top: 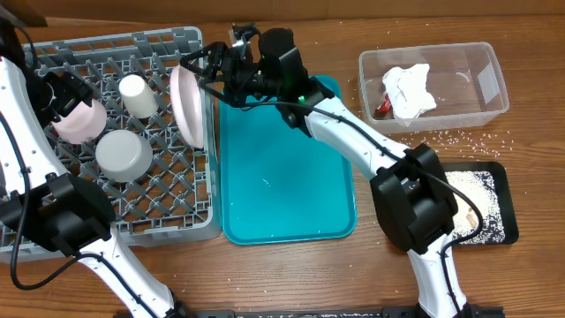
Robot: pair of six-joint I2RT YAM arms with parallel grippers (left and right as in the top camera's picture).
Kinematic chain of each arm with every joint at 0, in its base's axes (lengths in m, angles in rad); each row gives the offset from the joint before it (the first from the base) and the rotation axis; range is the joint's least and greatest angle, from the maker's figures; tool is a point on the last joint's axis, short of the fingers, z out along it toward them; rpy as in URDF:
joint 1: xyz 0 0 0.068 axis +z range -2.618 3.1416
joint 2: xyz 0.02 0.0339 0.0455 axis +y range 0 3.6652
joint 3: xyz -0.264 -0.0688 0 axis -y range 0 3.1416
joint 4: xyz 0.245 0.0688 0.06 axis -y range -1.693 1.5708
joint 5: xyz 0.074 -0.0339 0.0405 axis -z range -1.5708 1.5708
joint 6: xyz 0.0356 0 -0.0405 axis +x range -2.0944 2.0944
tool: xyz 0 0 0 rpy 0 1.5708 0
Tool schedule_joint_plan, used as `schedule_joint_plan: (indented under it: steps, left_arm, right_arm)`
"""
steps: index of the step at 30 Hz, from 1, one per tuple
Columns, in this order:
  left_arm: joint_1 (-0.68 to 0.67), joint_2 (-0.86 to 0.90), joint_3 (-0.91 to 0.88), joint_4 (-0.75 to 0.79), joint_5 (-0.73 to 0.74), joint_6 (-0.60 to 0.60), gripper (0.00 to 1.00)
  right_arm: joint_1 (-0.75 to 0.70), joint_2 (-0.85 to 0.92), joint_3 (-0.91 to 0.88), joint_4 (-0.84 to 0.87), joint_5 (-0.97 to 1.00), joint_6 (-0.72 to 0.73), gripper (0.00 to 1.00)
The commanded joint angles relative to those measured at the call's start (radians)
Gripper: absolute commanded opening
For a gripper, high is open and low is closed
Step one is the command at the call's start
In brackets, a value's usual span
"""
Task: Sort waste into correct bins and load items into the dishwasher
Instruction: 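Set the plate upright in the rack and open the right gripper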
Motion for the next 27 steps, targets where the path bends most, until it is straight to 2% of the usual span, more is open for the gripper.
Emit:
schedule_joint_plan:
  steps: [1, 4, 5, 7, 11, 13, 19, 27]
  left_arm:
    - [-0.004, -0.024, 0.025, -0.002, 0.053, 0.039, 1.00]
    - [-0.008, -0.024, 0.025, -0.002, 0.126, 0.137, 1.00]
    - [-0.015, -0.024, 0.025, -0.002, 0.185, 0.189, 1.00]
    - [-0.025, -0.024, 0.025, -0.002, 0.253, 0.238, 1.00]
    - [-0.058, -0.024, 0.026, 0.006, 0.335, 0.294, 1.00]
    - [-0.078, -0.025, 0.026, 0.013, 0.343, 0.301, 1.00]
    - [-0.173, -0.065, 0.026, 0.058, 0.339, 0.338, 1.00]
    - [-0.359, -0.201, 0.026, 0.182, 0.213, 0.344, 1.00]
  right_arm:
    - [-0.050, -0.013, 0.071, -0.078, -0.016, -0.108, 0.89]
    - [-0.106, -0.043, 0.149, -0.285, 0.011, -0.253, 0.89]
    - [-0.147, -0.068, 0.217, -0.486, 0.093, -0.345, 0.89]
    - [-0.184, -0.089, 0.294, -0.688, 0.207, -0.447, 0.89]
    - [-0.237, -0.129, 0.427, -1.010, 0.459, -0.573, 0.91]
    - [-0.261, -0.151, 0.482, -1.140, 0.584, -0.602, 0.98]
    - [-0.348, -0.222, 0.539, -1.383, 0.825, -0.608, 1.00]
    - [-0.495, -0.248, 0.539, -1.543, 0.837, -0.607, 1.00]
